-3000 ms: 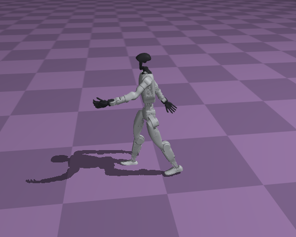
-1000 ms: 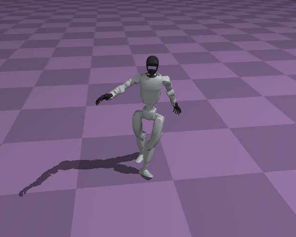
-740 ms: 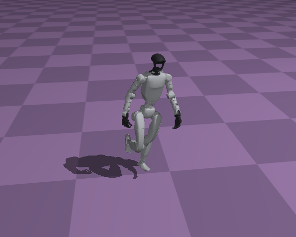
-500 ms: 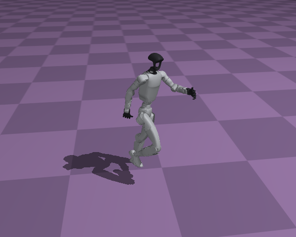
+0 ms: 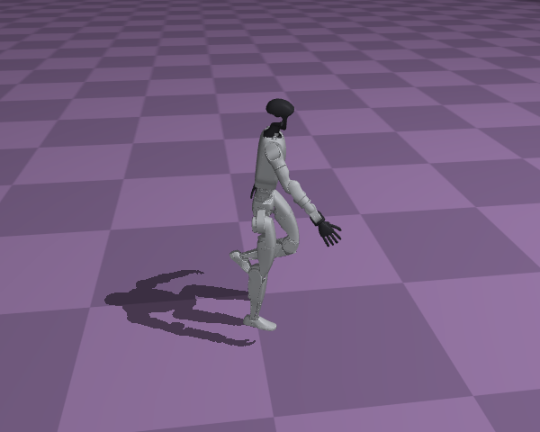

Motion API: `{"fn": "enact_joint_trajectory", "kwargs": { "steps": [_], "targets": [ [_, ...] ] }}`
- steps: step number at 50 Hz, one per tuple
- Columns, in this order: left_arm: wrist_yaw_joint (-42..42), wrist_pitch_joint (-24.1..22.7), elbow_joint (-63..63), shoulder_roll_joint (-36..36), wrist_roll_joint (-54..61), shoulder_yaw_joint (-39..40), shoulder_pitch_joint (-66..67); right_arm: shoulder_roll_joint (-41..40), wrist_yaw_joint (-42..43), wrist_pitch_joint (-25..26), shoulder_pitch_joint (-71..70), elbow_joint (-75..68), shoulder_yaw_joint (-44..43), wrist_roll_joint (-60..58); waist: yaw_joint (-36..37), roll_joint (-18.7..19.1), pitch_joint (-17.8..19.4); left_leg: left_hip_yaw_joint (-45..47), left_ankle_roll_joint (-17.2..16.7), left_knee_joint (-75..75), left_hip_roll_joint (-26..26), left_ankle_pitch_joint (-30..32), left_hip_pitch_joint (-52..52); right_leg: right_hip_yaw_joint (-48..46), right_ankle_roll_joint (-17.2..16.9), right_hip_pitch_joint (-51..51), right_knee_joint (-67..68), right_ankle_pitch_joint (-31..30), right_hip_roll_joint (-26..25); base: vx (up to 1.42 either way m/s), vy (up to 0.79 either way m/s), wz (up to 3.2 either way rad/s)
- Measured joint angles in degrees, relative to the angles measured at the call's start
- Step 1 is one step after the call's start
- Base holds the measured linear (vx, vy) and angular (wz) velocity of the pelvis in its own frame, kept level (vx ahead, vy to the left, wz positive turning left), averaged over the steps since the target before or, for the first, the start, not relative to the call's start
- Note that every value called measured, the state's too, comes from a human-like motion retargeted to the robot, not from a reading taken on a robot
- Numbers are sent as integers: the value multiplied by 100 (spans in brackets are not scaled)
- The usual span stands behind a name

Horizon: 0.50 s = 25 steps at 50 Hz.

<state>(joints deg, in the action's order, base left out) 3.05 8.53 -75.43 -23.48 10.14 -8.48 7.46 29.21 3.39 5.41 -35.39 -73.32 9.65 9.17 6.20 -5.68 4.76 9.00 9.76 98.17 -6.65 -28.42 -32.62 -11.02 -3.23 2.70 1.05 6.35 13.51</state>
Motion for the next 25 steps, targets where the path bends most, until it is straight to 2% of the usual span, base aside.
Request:
{"fn": "enact_joint_trajectory", "kwargs": {
  "steps": [3,7,10,12,13,15,17,19,21,23,25],
  "targets": [
    [101,-13,-431,68,329,638,1149,46,-31,-165,-1095,316,-459,752,406,-49,-4,460,-76,404,290,-229,-834,226,70,-188,-64,98,-82,54,-11,-82],
    [224,-132,-575,246,1241,1170,2356,77,-48,-234,-2216,494,-312,805,811,-141,-76,1082,38,-353,1094,-329,-1426,422,35,-377,-140,210,-117,53,-4,-57],
    [316,-159,-606,455,1734,1277,2760,94,-88,-202,-2710,566,24,477,970,-218,-154,1625,171,-2021,1527,-369,-1341,497,-61,-438,-101,290,-80,55,6,-28],
    [290,-138,-648,607,2054,1224,2676,85,-136,-166,-2784,649,208,295,1041,-316,-171,2047,31,-3990,1412,-284,-832,536,-206,-486,-30,354,31,60,15,-24],
    [216,-122,-679,684,2269,1182,2524,76,-131,-146,-2755,706,273,222,1096,-368,-129,2271,-152,-5257,1228,-127,-393,574,-305,-548,13,392,105,65,20,-47],
    [24,-107,-754,814,2562,1176,2067,25,7,-157,-2488,887,268,44,1295,-239,73,2617,-709,-7916,930,480,812,699,-440,-897,110,483,22,70,25,-71],
    [-56,-133,-828,908,2495,1239,1458,-74,174,-235,-1893,1104,170,-151,1372,164,213,2760,-1220,-9463,988,1098,1789,746,-364,-1399,253,479,-338,75,30,-33],
    [-51,-186,-821,973,2441,1167,749,-198,230,-282,-1127,1214,199,-352,1240,435,205,2744,-1531,-10122,1030,1523,2345,654,-198,-1701,515,220,-564,75,31,50],
    [40,-240,-720,1004,2382,959,-36,-337,125,-267,-217,1199,337,-702,990,605,156,2553,-1679,-10317,1015,1701,2739,460,-3,-1779,1094,-245,-677,74,32,112],
    [215,-289,-525,983,2224,699,-859,-505,-213,-222,783,1041,553,-1226,683,745,51,2222,-1724,-10317,1035,1664,3045,220,140,-1479,2300,-575,-759,73,30,149],
    [354,-354,-277,912,2046,467,-1765,-708,-745,-178,1754,754,853,-1814,318,824,-106,1797,-1668,-10317,1042,1551,3221,-25,210,-738,4121,-475,-744,69,25,174]
  ]
}}
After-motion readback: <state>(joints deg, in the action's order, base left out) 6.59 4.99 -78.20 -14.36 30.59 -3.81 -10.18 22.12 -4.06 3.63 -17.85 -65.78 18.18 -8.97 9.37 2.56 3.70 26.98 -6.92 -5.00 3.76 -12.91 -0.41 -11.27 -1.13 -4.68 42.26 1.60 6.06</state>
